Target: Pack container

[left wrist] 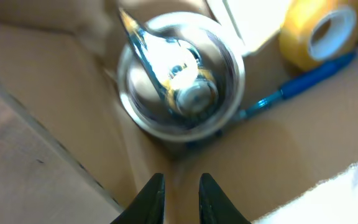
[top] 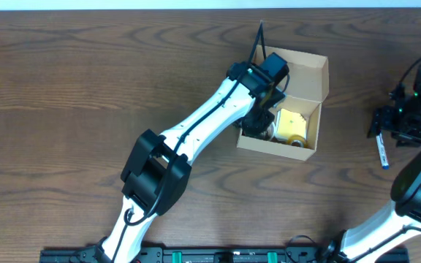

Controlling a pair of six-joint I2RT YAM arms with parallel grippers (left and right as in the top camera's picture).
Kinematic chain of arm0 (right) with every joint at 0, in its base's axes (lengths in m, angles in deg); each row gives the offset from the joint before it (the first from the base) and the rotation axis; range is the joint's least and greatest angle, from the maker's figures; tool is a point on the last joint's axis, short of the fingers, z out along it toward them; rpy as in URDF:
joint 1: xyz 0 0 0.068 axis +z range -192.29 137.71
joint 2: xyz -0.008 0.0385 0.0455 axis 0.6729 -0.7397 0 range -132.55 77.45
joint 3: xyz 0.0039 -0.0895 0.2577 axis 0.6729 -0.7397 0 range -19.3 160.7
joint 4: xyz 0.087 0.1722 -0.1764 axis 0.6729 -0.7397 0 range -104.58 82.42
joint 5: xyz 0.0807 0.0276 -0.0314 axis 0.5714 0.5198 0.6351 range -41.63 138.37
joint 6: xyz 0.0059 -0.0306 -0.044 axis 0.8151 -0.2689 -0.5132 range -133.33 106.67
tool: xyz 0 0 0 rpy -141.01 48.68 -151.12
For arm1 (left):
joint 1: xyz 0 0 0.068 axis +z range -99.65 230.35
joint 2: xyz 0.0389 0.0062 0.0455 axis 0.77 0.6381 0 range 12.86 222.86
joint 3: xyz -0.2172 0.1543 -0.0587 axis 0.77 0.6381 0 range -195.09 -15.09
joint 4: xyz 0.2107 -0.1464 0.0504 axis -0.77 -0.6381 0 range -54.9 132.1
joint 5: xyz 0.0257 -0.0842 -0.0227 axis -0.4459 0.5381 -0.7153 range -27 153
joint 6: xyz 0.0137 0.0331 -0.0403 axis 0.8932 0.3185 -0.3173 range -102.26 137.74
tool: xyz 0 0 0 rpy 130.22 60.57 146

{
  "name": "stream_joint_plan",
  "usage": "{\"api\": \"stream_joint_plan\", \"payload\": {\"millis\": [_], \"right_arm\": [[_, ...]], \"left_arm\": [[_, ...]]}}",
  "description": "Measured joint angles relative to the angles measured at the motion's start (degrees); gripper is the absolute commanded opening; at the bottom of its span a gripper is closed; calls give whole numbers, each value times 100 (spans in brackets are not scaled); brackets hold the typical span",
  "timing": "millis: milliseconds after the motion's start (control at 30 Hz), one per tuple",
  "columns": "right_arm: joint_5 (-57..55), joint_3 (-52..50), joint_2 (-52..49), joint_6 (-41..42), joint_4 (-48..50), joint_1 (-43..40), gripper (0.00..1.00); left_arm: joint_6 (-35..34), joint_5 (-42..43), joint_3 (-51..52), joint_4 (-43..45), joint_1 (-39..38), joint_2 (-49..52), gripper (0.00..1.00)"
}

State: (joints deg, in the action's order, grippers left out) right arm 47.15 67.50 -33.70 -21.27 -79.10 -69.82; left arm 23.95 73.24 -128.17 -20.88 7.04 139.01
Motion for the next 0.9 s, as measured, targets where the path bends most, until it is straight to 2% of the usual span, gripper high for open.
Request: {"api": "stream_joint_plan", "payload": {"millis": [200,467,667,800,900], "right_arm": [[214,-48,0,-400,52,-76,78],[428,-654,0,-422,387,-76,75],[592,-754,0,-514,568,-85,75],[763,-754,0,-1115,658,-114,76],[955,-754,0,-1797,769,-116,80]], "left_arm": [[-2,-59,2,496,42,0,22],[-227,-304,2,977,92,0,21],[-417,-313,2,990,240,0,22],[-317,-260,2,739,227,0,22],[-236,-111,2,623,229,0,23]]}}
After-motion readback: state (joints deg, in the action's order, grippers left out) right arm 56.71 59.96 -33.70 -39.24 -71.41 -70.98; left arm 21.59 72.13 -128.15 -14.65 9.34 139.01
